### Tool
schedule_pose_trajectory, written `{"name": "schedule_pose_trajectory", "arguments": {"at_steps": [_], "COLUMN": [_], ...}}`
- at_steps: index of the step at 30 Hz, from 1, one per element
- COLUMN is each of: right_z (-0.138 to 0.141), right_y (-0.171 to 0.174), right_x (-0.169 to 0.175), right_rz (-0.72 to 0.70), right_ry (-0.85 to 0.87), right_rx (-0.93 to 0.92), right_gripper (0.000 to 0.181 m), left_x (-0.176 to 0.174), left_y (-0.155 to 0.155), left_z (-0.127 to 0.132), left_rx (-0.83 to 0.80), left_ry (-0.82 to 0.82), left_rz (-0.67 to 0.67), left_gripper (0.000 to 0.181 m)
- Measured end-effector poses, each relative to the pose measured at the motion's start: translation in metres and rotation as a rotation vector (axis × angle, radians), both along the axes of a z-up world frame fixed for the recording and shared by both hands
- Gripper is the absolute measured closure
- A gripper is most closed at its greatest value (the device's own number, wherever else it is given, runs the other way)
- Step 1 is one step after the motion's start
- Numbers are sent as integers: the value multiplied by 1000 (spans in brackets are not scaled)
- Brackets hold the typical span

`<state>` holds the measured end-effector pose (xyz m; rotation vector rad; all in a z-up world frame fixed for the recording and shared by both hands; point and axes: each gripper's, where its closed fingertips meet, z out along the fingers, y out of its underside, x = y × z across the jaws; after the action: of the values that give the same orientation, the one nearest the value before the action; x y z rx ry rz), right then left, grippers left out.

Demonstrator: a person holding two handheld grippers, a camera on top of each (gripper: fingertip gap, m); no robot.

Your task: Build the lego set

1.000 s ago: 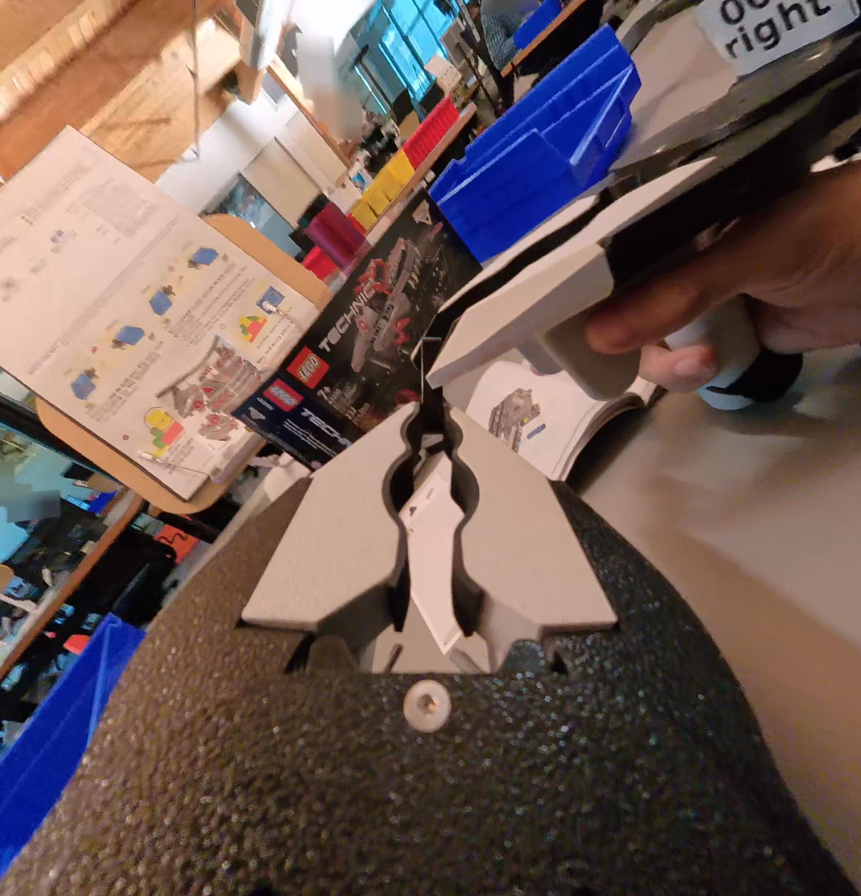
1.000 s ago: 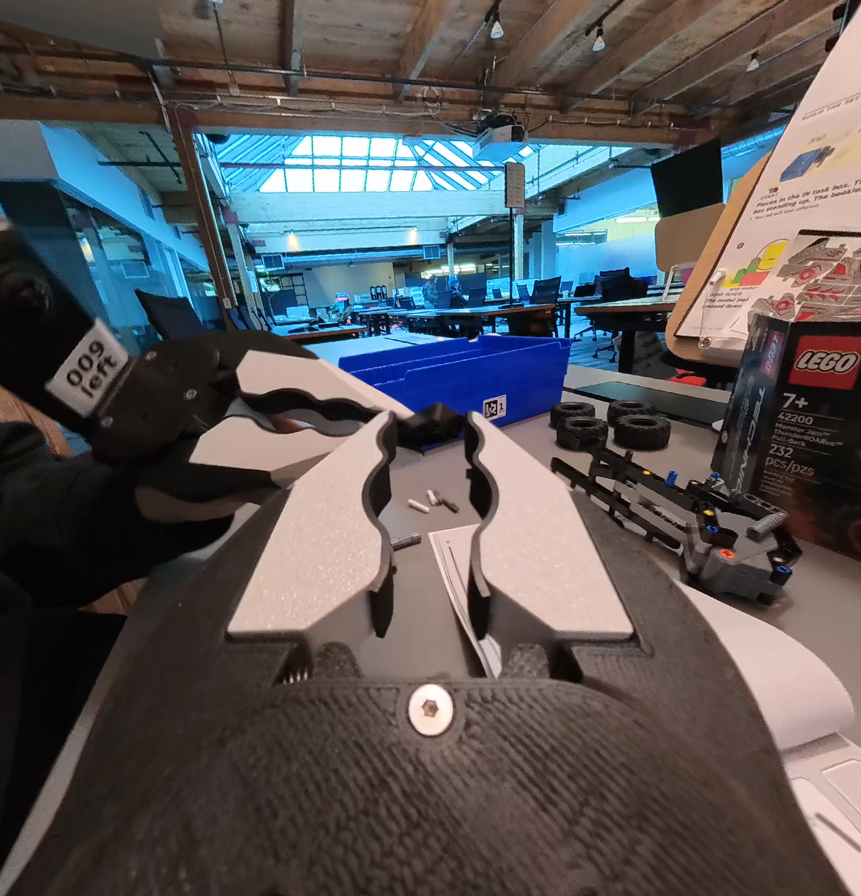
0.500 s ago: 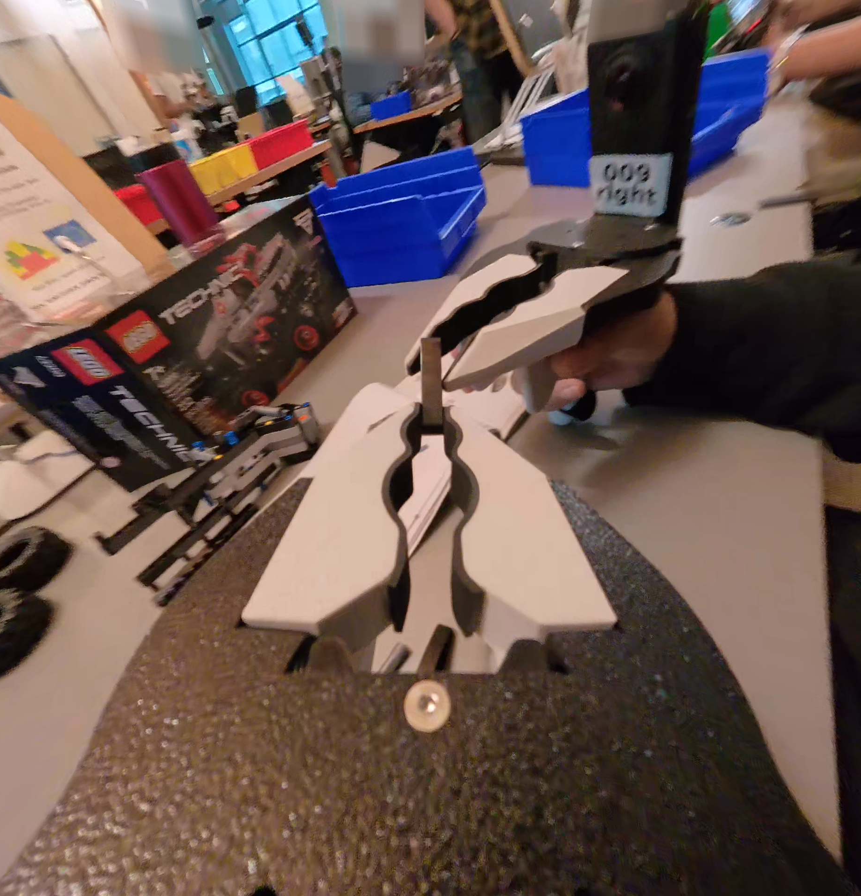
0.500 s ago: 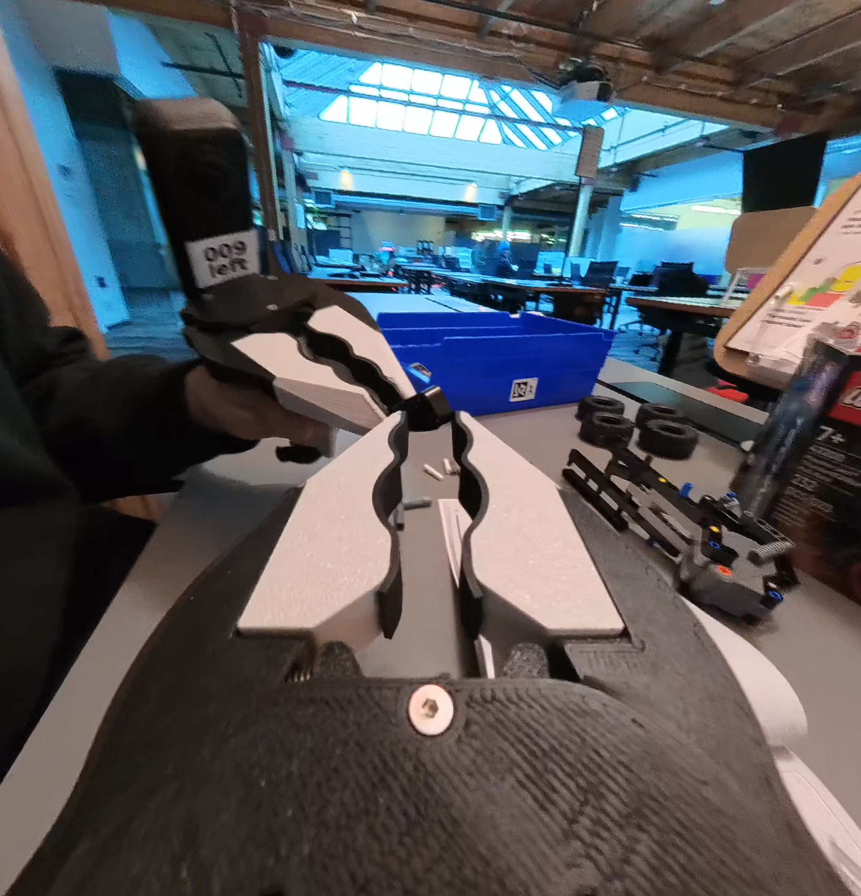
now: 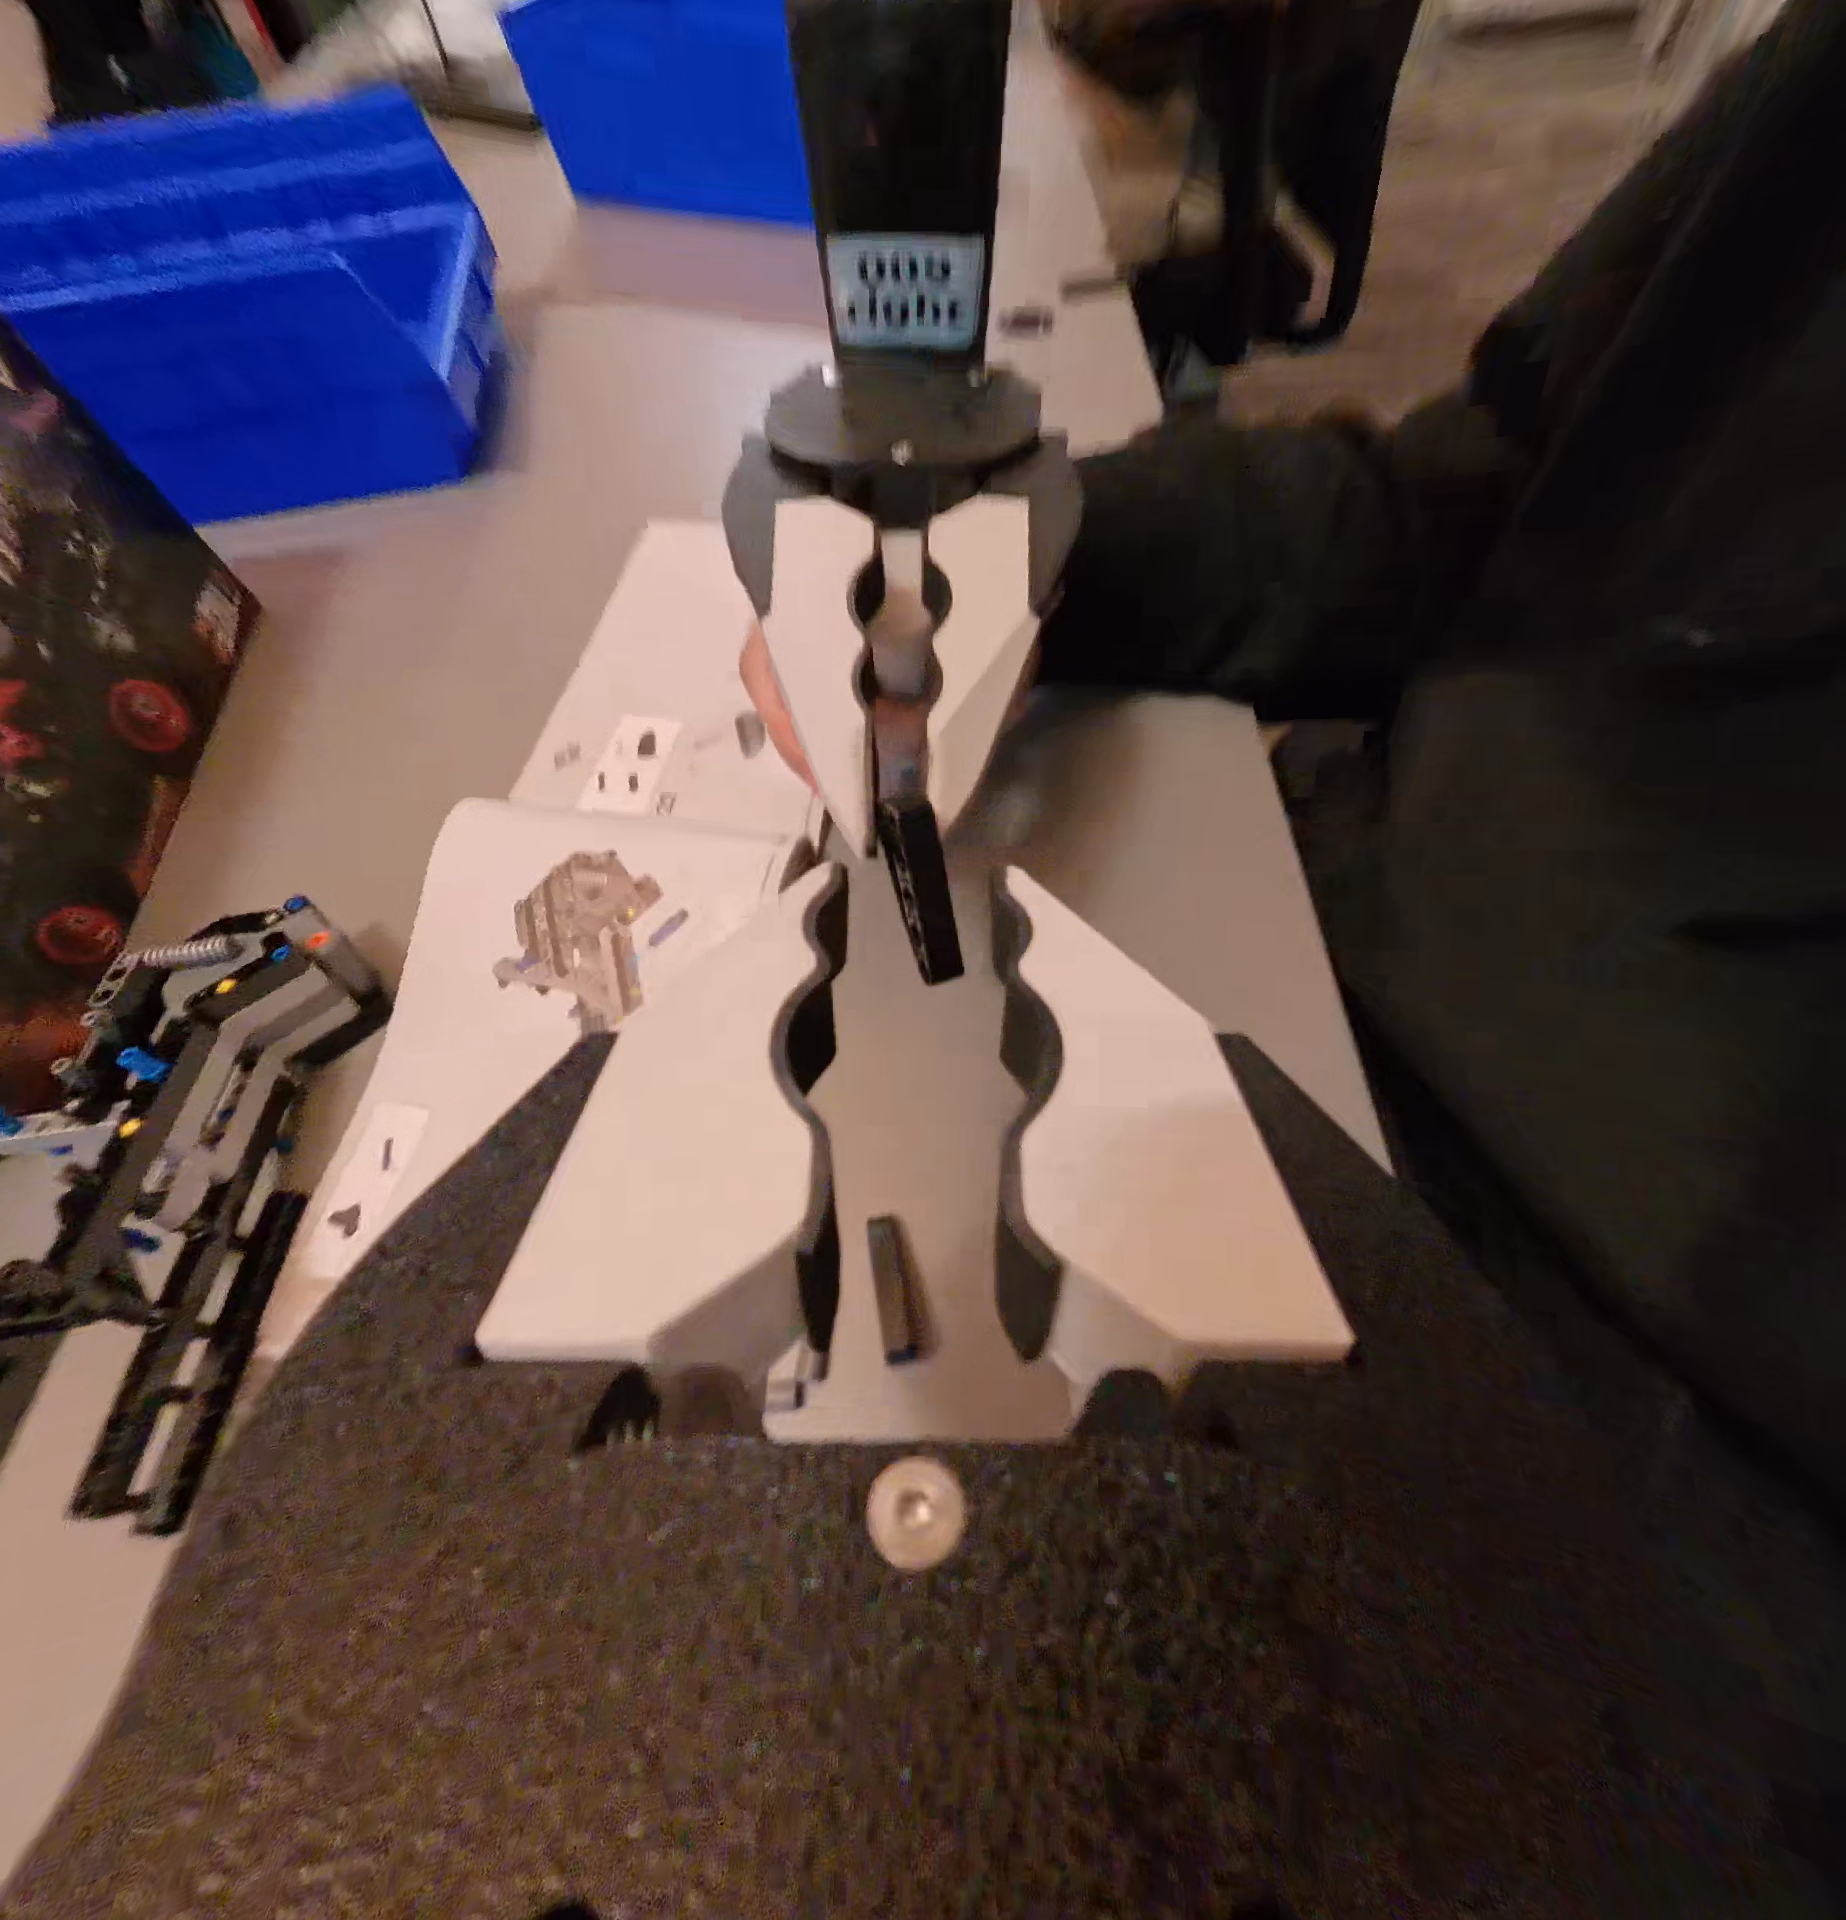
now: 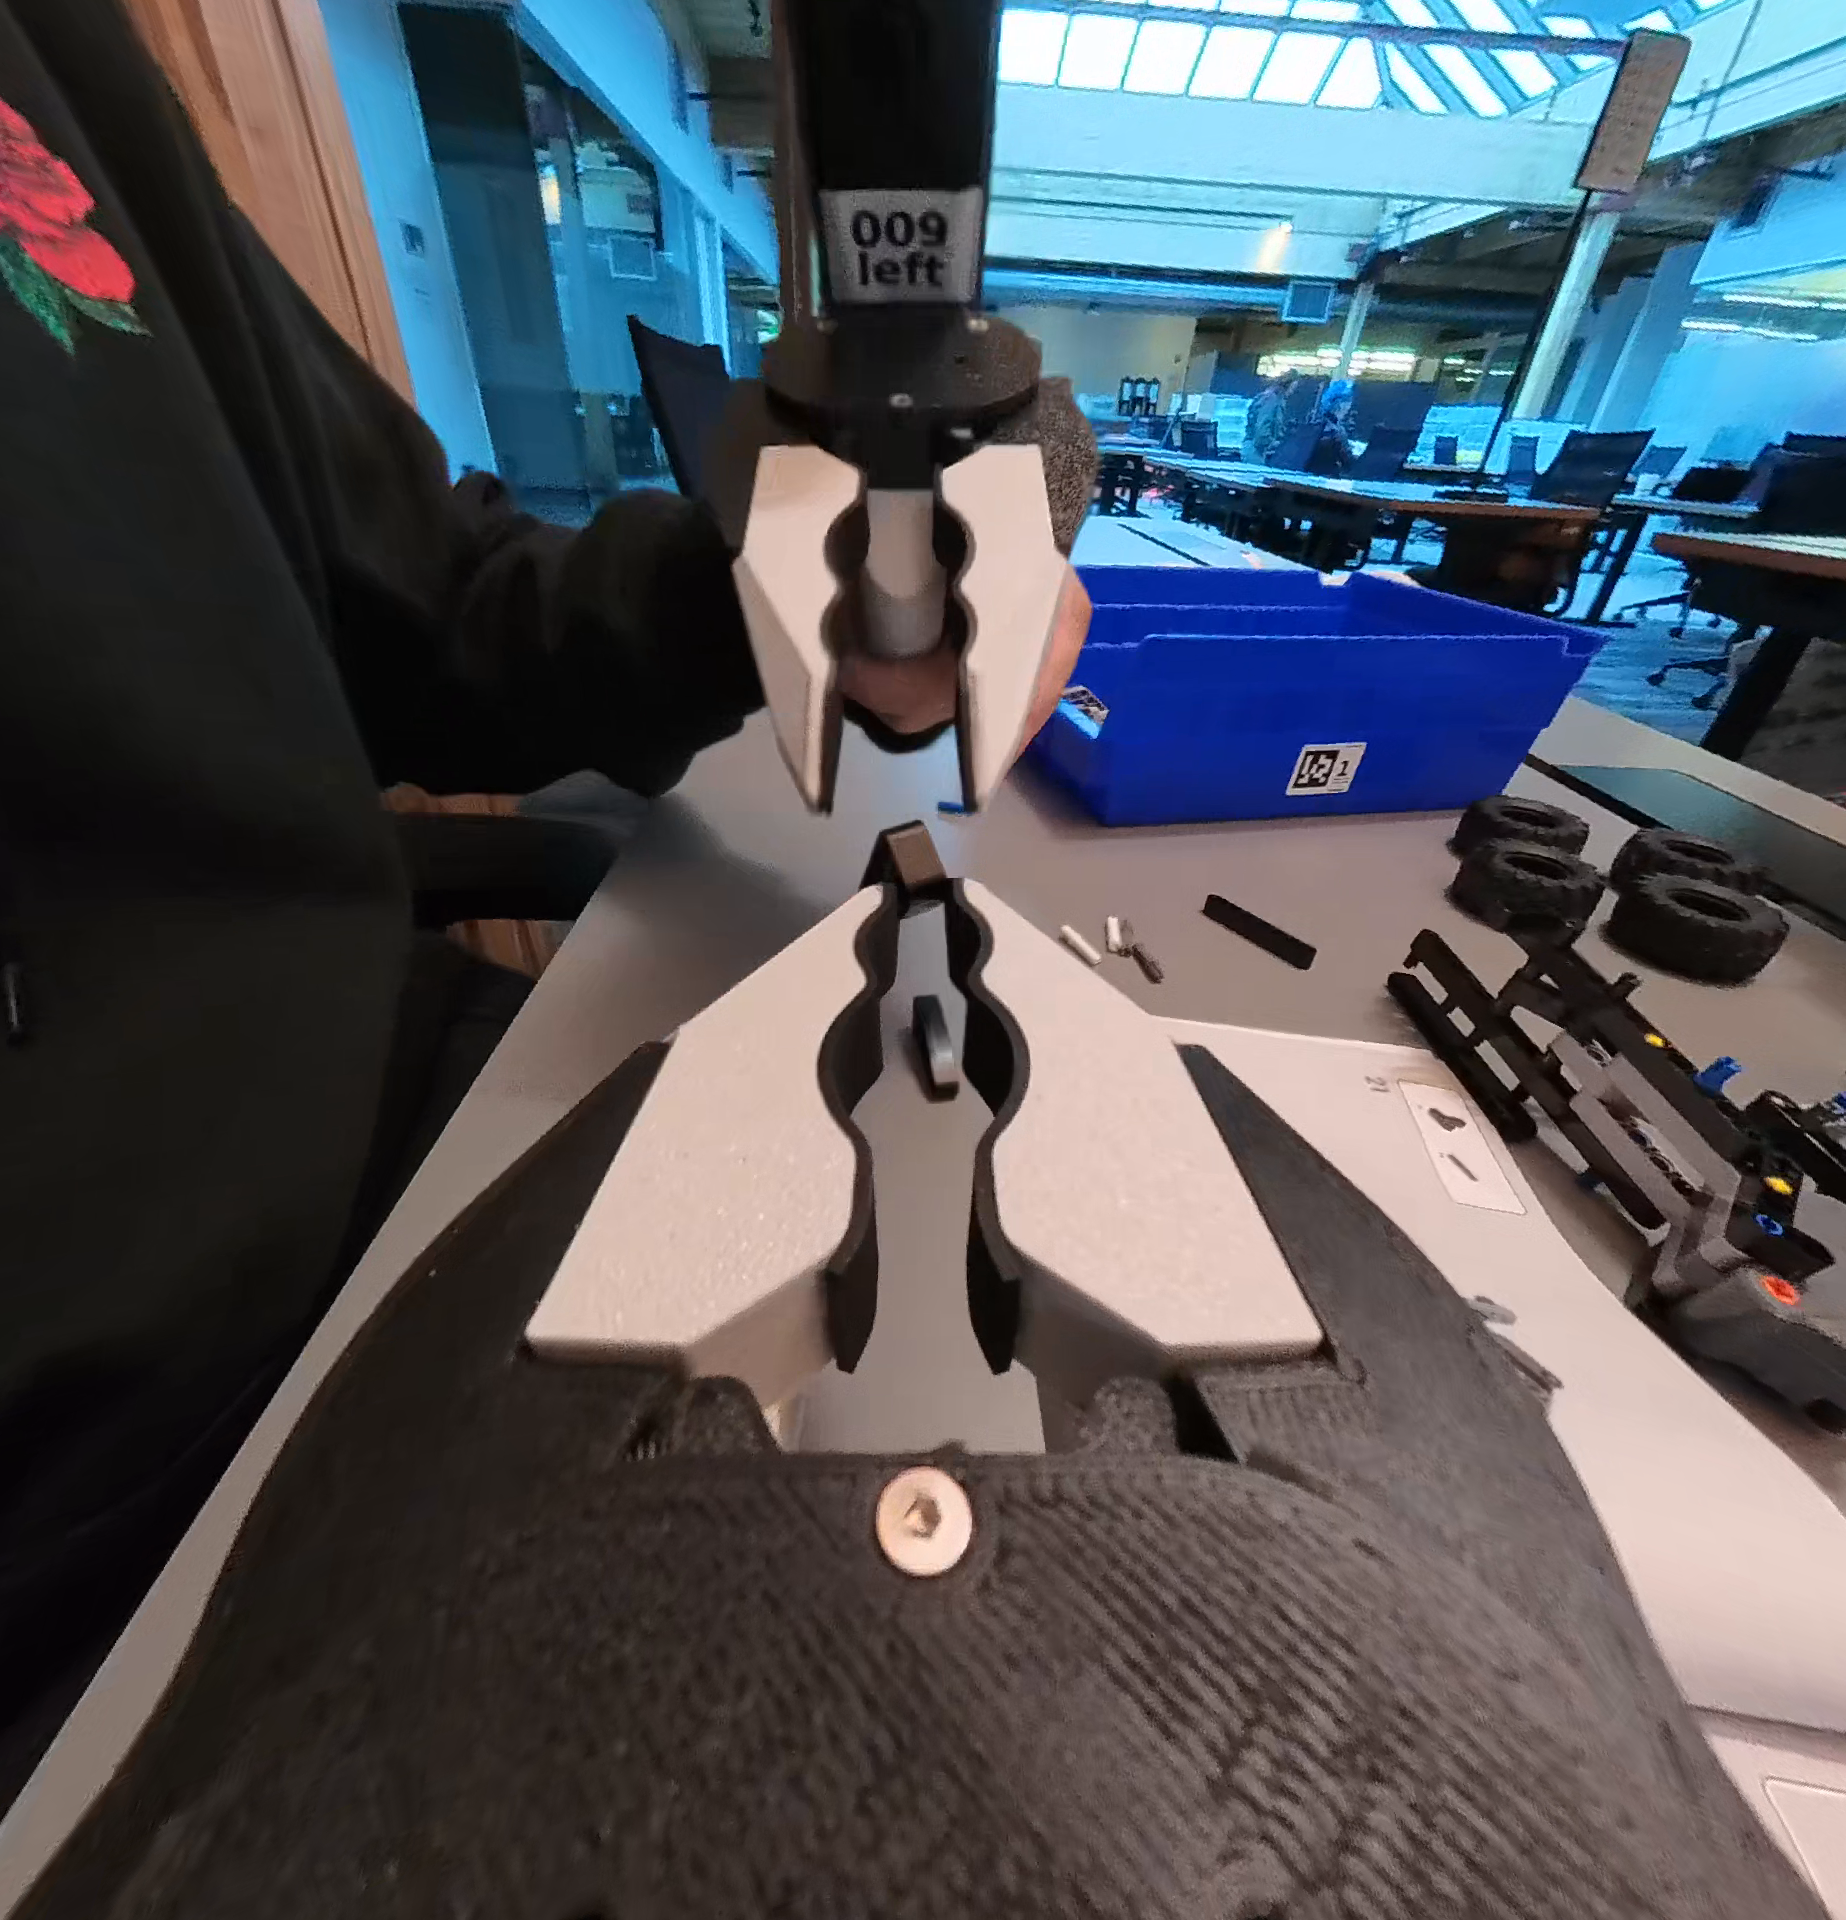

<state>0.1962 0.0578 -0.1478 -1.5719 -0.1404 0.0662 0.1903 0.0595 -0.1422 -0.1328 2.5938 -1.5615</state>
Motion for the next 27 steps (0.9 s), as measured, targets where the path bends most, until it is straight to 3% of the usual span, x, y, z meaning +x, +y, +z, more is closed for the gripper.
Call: {"name": "schedule_pose_trajectory", "arguments": {"at_steps": [5,8,9,11,14,17,21,27], "right_z": [-4,-4,2,9,1,-1,-15,-26], "right_y": [4,3,2,2,7,12,21,26], "right_x": [5,21,29,31,42,46,40,39], "right_rz": [-51,-178,-258,-333,-458,-536,-501,-471], "right_ry": [-37,-127,-192,-285,-447,-608,-652,-639], "right_rx": [-37,-32,7,60,-26,-77,-140,-190], "right_gripper": [175,173,167,128,108,103,104,133], "left_x": [8,24,34,49,53,54,49,45], "left_y": [-7,-7,-6,-3,0,2,-1,-1], "left_z": [-16,-16,-13,-2,-1,-11,-20,-29], "left_rx": [144,129,84,-71,-207,-223,-194,-91], "left_ry": [-45,-4,36,180,423,555,624,583], "left_rz": [9,143,226,373,464,515,516,519], "left_gripper": [174,176,176,176,176,176,176,176]}}
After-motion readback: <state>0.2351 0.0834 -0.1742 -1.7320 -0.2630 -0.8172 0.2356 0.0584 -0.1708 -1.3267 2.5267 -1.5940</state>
